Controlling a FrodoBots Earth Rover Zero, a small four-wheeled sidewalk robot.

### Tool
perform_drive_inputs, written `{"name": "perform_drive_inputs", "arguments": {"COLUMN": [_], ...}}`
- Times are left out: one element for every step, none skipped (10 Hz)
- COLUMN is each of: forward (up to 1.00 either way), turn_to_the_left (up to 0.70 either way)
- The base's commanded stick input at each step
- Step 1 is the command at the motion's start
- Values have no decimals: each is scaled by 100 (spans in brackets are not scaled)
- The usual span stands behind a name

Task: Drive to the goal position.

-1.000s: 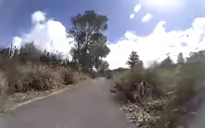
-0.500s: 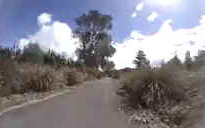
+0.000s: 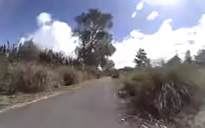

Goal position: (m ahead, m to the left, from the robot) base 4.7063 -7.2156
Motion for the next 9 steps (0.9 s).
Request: {"name": "perform_drive_inputs", "arguments": {"forward": [85, 85, 85, 85, 85, 85, 85, 85, 85], "turn_to_the_left": [0, 0, 0, 0, 0, 0, 0, 0, 0]}}
